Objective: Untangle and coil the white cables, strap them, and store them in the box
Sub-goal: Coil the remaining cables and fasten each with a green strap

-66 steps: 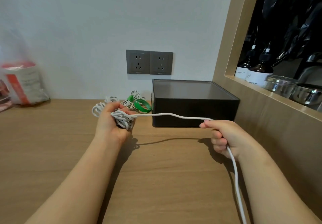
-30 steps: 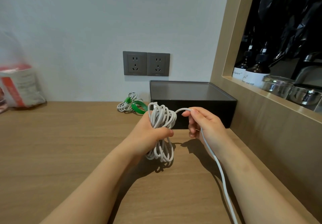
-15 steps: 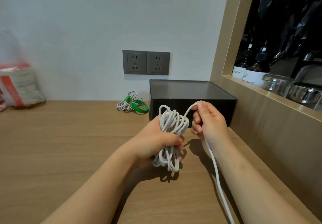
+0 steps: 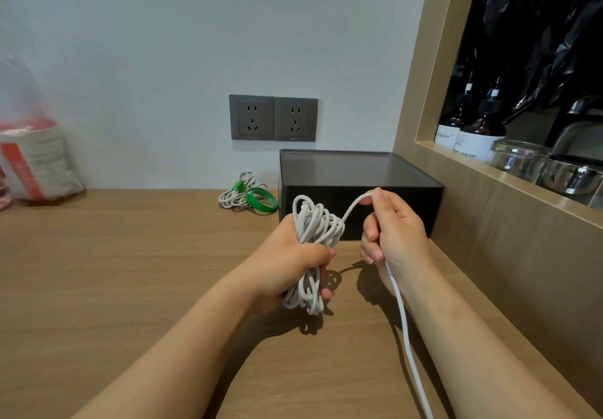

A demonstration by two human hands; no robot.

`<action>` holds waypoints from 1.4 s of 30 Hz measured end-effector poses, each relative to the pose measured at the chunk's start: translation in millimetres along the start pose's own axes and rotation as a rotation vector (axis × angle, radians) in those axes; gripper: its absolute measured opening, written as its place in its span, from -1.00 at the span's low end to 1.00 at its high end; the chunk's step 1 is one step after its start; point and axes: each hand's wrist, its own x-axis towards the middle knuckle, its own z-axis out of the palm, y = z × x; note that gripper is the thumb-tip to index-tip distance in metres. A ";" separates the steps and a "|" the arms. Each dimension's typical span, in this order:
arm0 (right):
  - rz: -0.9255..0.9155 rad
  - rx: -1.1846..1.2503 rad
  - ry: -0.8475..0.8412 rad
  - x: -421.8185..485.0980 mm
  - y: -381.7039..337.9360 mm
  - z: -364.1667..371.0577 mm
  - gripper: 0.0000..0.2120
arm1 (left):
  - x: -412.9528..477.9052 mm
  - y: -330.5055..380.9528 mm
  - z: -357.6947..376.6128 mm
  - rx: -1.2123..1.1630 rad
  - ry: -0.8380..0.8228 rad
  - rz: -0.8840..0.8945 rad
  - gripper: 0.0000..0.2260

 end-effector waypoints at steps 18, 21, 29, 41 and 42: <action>0.587 -0.147 -0.551 -7.9 -1.9 -12.4 -0.73 | 11.8 -7.0 -50.1 -0.259 0.927 0.243 -0.74; 0.596 -0.290 -0.620 -10.3 -7.0 -13.9 -0.67 | 10.1 -5.9 -48.3 -0.304 0.952 0.270 -0.73; 0.407 -0.121 -0.455 -10.1 -5.5 -14.4 -0.76 | 9.4 -8.8 -55.4 -0.350 0.823 0.180 -0.74; -0.200 -0.549 -0.061 -1.8 14.8 0.0 -0.72 | 7.3 -14.2 -15.7 -0.441 0.306 -0.138 -0.89; -0.212 -0.550 -0.084 -2.4 15.4 0.7 -0.71 | 6.9 -13.9 -15.0 -0.449 0.304 -0.140 -0.86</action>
